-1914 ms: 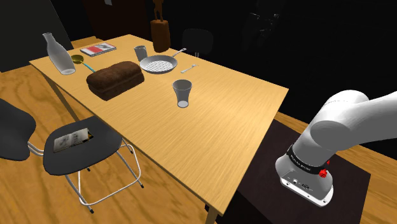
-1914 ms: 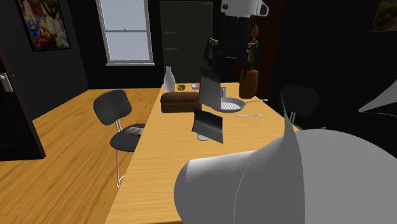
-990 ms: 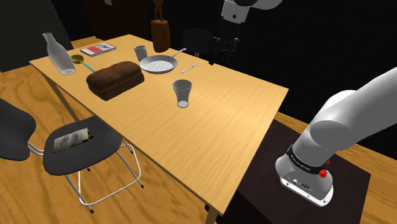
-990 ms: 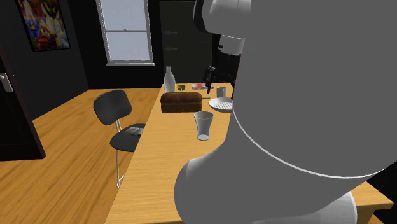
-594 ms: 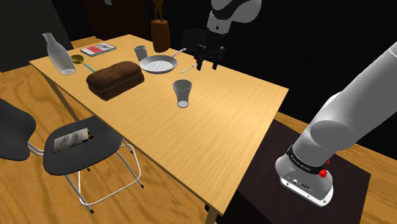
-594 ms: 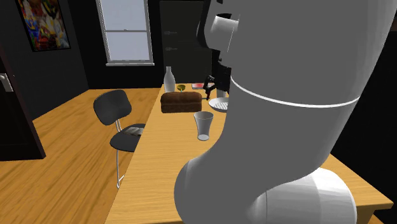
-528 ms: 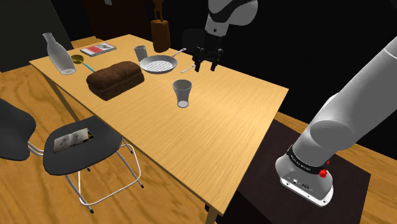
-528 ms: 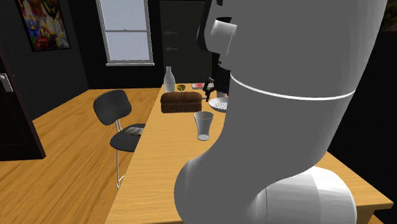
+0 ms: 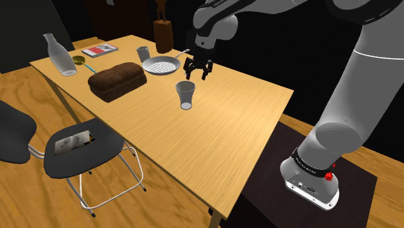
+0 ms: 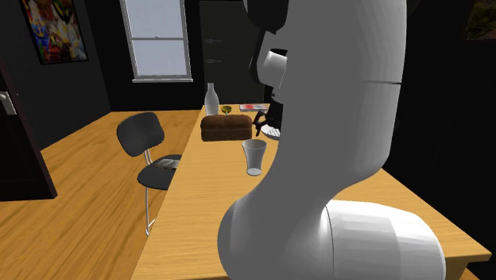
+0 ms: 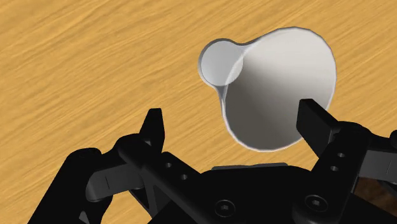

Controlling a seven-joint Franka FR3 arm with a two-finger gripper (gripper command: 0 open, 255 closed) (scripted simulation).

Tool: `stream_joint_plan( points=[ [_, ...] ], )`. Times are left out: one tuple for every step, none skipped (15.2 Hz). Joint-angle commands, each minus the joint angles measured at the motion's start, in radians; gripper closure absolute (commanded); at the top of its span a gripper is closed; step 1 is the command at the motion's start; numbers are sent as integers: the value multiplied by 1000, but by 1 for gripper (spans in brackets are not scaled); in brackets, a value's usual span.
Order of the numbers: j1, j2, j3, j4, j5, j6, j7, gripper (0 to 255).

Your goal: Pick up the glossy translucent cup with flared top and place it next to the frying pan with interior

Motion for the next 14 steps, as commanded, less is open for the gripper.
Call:
stream_joint_plan(
  points=[
    [0, 33, 1, 18, 8, 13, -2, 0],
    [2, 40, 3, 13, 10, 25, -4, 0],
    [3, 47, 5, 9, 13, 36, -5, 0],
    [5, 54, 6, 5, 15, 48, -6, 0],
    [7, 61, 8, 1, 17, 59, -8, 0],
    [8, 69, 9, -3, 19, 71, -9, 0],
    [11, 81, 12, -8, 23, 88, -11, 0],
    [11, 81, 12, -8, 23, 88, -11, 0],
    [11, 81, 12, -8, 23, 89, -11, 0],
    [11, 81, 12, -8, 23, 88, -11, 0],
    [11, 81, 12, -8, 23, 88, -11, 0],
    [11, 81, 12, -8, 23, 88, -11, 0],
    [11, 81, 12, -8, 23, 88, -11, 0],
    [11, 81, 12, -8, 23, 88, -11, 0]
  ],
)
